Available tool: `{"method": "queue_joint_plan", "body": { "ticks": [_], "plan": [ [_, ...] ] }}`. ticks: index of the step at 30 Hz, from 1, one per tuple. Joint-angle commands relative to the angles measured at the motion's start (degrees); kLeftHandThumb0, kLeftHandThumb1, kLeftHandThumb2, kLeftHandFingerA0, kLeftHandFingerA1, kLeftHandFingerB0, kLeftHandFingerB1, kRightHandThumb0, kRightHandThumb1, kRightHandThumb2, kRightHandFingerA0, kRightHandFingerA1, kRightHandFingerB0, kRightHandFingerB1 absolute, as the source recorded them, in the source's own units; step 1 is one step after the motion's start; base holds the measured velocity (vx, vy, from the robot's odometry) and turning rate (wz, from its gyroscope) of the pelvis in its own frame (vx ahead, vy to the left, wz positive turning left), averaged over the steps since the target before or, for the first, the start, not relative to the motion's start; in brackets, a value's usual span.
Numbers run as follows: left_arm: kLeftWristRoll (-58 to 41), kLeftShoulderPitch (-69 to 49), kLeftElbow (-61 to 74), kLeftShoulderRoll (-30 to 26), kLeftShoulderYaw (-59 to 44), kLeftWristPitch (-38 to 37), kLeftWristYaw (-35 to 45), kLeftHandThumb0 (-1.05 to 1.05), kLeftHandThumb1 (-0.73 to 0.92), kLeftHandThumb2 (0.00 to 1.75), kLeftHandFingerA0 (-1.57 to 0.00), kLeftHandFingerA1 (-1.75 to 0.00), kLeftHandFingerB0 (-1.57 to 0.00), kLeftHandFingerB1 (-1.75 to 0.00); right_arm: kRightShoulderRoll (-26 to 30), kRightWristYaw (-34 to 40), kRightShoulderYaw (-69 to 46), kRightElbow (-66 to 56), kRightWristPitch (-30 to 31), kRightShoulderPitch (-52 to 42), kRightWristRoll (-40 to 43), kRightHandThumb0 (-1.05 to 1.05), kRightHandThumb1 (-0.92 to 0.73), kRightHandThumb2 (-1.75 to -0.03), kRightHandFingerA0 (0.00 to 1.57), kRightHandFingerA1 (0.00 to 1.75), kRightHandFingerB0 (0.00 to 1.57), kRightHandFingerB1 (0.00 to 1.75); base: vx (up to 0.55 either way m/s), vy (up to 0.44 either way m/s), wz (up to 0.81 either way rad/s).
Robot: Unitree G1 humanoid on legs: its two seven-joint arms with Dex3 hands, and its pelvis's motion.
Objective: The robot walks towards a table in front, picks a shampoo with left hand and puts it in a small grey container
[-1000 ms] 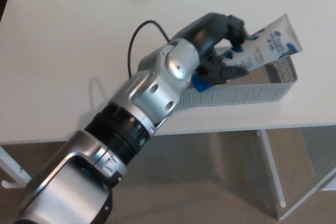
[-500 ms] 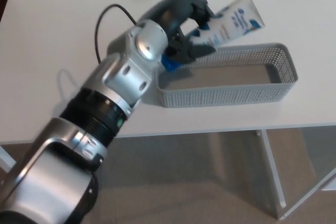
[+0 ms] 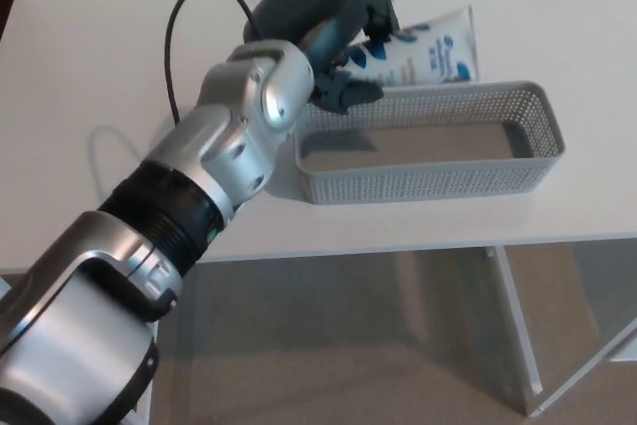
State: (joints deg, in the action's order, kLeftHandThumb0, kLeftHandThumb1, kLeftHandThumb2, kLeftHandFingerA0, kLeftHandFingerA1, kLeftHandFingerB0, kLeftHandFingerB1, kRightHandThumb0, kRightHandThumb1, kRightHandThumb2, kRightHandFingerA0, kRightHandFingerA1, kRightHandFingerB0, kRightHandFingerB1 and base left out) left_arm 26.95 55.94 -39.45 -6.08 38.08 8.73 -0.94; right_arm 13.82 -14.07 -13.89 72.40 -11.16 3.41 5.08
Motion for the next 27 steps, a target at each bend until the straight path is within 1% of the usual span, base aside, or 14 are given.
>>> {"method": "queue_joint_plan", "body": {
  "ticks": [1, 2, 4, 6, 7, 11, 12, 13, 14, 15, 18, 19, 20, 27],
  "plan": [
    [12.24, 0.18, -2.16, -2.30, 6.47, -8.88, -10.63, -0.37, 0.80, 0.64, -0.81, -1.25, -0.69, -0.58, 0.48, -0.11, 0.11, -0.22, 0.12, 0.14, -0.12, -0.31, -0.63, -0.58, 0.61, 0.45, 0.54, 0.42, 0.00, 0.000, 0.00],
    [12.52, 0.51, -2.84, -2.07, 7.08, -8.49, -10.72, -0.36, 0.66, 1.06, -0.86, -1.07, -0.57, -0.70, 0.47, -0.17, 0.09, -0.25, 0.12, 0.33, -0.11, -0.31, -0.64, -0.58, 0.60, 0.46, 0.54, 0.42, 0.00, 0.000, 0.00],
    [12.75, 1.02, -3.79, -1.76, 7.71, -8.23, -10.65, -0.36, 0.68, 1.07, -0.83, -1.03, -0.48, -0.64, 0.54, -0.12, 0.33, -0.45, 0.08, 0.48, -0.35, -0.33, -0.62, -0.58, 0.60, 0.46, 0.53, 0.41, 0.00, 0.000, 0.00],
    [12.76, 1.14, -4.40, -1.61, 7.91, -8.53, -10.73, -0.40, 0.69, 1.08, -0.80, -0.98, -0.55, -0.67, 0.63, -0.02, 0.68, -0.44, -0.08, 0.54, -0.71, -0.34, -0.62, -0.58, 0.60, 0.46, 0.53, 0.41, 0.00, 0.000, 0.00],
    [12.66, 1.09, -4.67, -1.72, 7.88, -9.54, -10.76, -0.41, 0.86, 0.65, -0.72, -1.15, -0.64, -0.59, 0.59, -0.01, 0.57, -0.44, 0.05, 0.55, -0.55, -0.34, -0.61, -0.58, 0.60, 0.46, 0.53, 0.41, 0.00, 0.000, 0.00],
    [12.10, 0.31, -4.68, -1.63, 6.59, -11.40, -9.70, -0.38, 0.83, 0.64, -0.74, -1.32, -0.67, -0.55, 0.45, -0.30, 0.41, -0.63, 0.05, 0.22, -0.25, -0.35, -0.60, -0.57, 0.61, 0.46, 0.52, 0.41, 0.00, 0.000, 0.00],
    [11.40, 0.01, -4.69, -1.34, 5.74, -12.00, -9.60, -0.32, 0.78, 0.65, -0.68, -1.56, -0.69, -0.61, 0.46, -0.52, 0.27, -0.66, 0.08, 0.29, -0.07, -0.34, -0.60, -0.57, 0.61, 0.46, 0.51, 0.41, 0.00, 0.000, 0.00],
    [7.94, -0.28, -3.92, 0.30, 3.56, -7.95, -2.58, -0.32, 0.44, 0.96, 0.00, -0.50, 0.00, -0.47, 0.38, -0.31, 0.38, -0.59, -0.17, 0.34, -0.24, -0.32, -0.61, -0.58, 0.62, 0.46, 0.51, 0.40, 0.00, 0.000, 0.00],
    [6.87, -0.21, -3.89, 1.08, 2.59, -5.90, 0.36, -0.64, 0.42, 0.77, 0.00, -0.11, -0.04, -0.21, 0.37, -0.06, 0.59, -0.59, -0.29, 0.36, -0.49, -0.33, -0.62, -0.58, 0.62, 0.46, 0.51, 0.40, 0.00, 0.000, 0.00],
    [6.55, -0.31, -3.82, 1.65, 1.75, -4.75, 1.79, -0.73, 0.45, 0.78, 0.00, 0.00, 0.00, -0.10, 0.40, 0.12, 0.73, -0.56, -0.38, 0.37, -0.66, -0.33, -0.62, -0.58, 0.63, 0.46, 0.52, 0.40, 0.00, 0.000, 0.00],
    [6.68, -0.57, -3.76, 2.42, 0.08, -3.74, 3.52, -0.74, 0.44, 0.80, 0.00, 0.00, 0.00, -0.07, 0.39, 0.24, 0.79, -0.47, -0.18, 0.68, -0.57, -0.33, -0.62, -0.58, 0.61, 0.45, 0.52, 0.40, 0.00, 0.000, 0.00],
    [6.95, -0.52, -3.91, 2.78, -0.04, -3.12, 4.63, -0.85, 0.48, 0.61, 0.00, 0.00, 0.00, -0.01, 0.63, 0.36, 0.96, -0.46, -0.04, 0.69, -0.75, -0.33, -0.62, -0.58, 0.61, 0.45, 0.54, 0.41, 0.00, 0.000, 0.00],
    [7.30, -0.62, -3.86, 2.90, -0.30, -2.99, 5.00, -0.87, 0.51, 0.57, 0.00, 0.00, 0.00, -0.01, 0.64, 0.23, 1.01, -0.46, -0.08, 0.69, -0.73, -0.34, -0.61, -0.58, 0.60, 0.45, 0.53, 0.41, 0.00, 0.000, 0.00],
    [8.24, -0.91, -3.63, 3.21, -1.17, -2.66, 6.91, -0.97, 0.53, 0.62, 0.00, 0.00, 0.00, 0.00, 0.70, -0.05, 1.61, -0.70, 0.50, 1.13, -0.76, -0.34, -0.63, -0.58, 0.60, 0.45, 0.52, 0.40, 0.00, 0.000, 0.00]
  ]
}}
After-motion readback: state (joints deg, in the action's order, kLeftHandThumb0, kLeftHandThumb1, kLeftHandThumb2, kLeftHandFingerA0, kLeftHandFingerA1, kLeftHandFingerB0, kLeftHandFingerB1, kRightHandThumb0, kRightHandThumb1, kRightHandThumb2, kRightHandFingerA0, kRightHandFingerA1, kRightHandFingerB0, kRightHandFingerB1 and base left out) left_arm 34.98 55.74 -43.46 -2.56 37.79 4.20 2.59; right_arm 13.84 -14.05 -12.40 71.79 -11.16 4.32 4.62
